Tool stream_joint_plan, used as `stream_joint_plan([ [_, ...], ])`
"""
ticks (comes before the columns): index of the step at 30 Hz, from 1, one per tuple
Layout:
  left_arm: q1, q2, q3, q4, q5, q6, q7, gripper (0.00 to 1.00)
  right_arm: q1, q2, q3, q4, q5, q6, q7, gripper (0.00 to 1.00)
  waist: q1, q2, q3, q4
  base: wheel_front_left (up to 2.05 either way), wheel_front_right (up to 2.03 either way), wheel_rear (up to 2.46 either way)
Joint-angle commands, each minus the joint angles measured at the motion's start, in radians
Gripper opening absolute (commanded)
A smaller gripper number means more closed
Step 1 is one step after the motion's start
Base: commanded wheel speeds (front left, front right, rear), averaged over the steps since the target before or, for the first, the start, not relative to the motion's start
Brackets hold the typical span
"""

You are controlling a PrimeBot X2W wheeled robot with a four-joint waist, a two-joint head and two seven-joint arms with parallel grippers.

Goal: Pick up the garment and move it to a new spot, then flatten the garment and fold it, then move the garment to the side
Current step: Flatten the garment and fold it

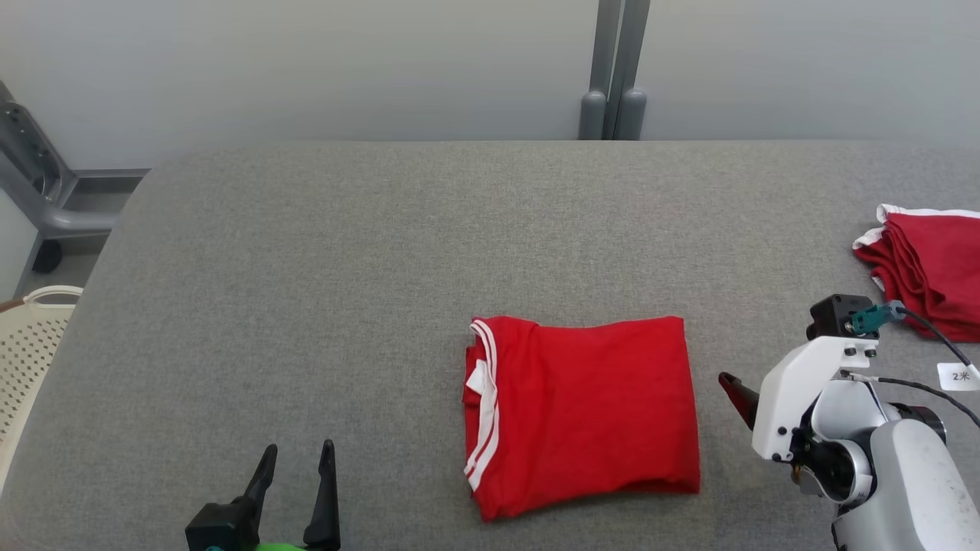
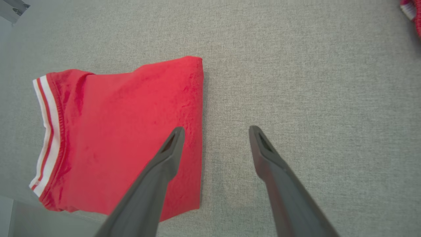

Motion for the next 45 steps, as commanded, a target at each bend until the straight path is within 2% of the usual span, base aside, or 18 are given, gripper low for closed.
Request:
stream_joint_plan([
  [1, -0.011, 0.002, 0.0, -0.001, 0.005, -0.003, -0.001, 1.0, 0.015, 0.001, -0.001, -0.014, 0.003, 0.0, -0.005, 1.0, 0.0, 0.0, 0.008, -0.005, 0.0, 0.0, 0.0],
  [10, -0.03, 0.01, -0.01, 0.01, 0.01, -0.012, -0.001, 1.0, 0.023, 0.002, 0.089, 0.007, 0.072, 0.0, -0.116, 1.0, 0.0, 0.0, 0.025, 0.022, 0.0, 0.0, 0.0],
  [20, -0.051, 0.007, -0.02, 0.019, 0.005, -0.014, -0.001, 1.0, -0.075, 0.002, 0.27, 0.133, 0.124, 0.0, -0.195, 1.0, 0.0, 0.0, 0.061, 0.087, 0.0, 0.0, 0.0],
  [21, -0.053, 0.006, -0.022, 0.019, 0.004, -0.013, -0.001, 1.0, -0.087, 0.002, 0.284, 0.147, 0.13, 0.0, -0.201, 0.93, 0.0, 0.0, 0.065, 0.094, 0.0, 0.0, 0.0],
  [22, -0.058, 0.006, -0.024, 0.02, 0.002, -0.013, -0.001, 1.0, -0.1, 0.002, 0.298, 0.162, 0.133, 0.0, -0.205, 0.52, 0.0, 0.0, 0.07, 0.101, 0.0, 0.0, 0.0],
  [23, -0.063, 0.005, -0.025, 0.021, 0.0, -0.014, -0.001, 1.0, -0.113, 0.002, 0.312, 0.174, 0.132, 0.0, -0.211, 0.31, 0.0, 0.0, 0.076, 0.109, 0.0, 0.0, 0.0],
  [24, -0.067, 0.005, -0.026, 0.021, 0.0, -0.015, -0.001, 1.0, -0.126, 0.002, 0.325, 0.186, 0.135, 0.0, -0.218, 0.0, 0.0, 0.0, 0.08, 0.116, 0.0, 0.0, 0.0],
  [45, -0.1, -0.003, -0.073, 0.028, -0.038, -0.005, -0.001, 1.0, -0.27, 0.002, 0.554, 0.398, 0.198, 0.0, -0.275, 0.0, 0.0, 0.0, 0.144, 0.22, 0.0, 0.0, 0.0],
])
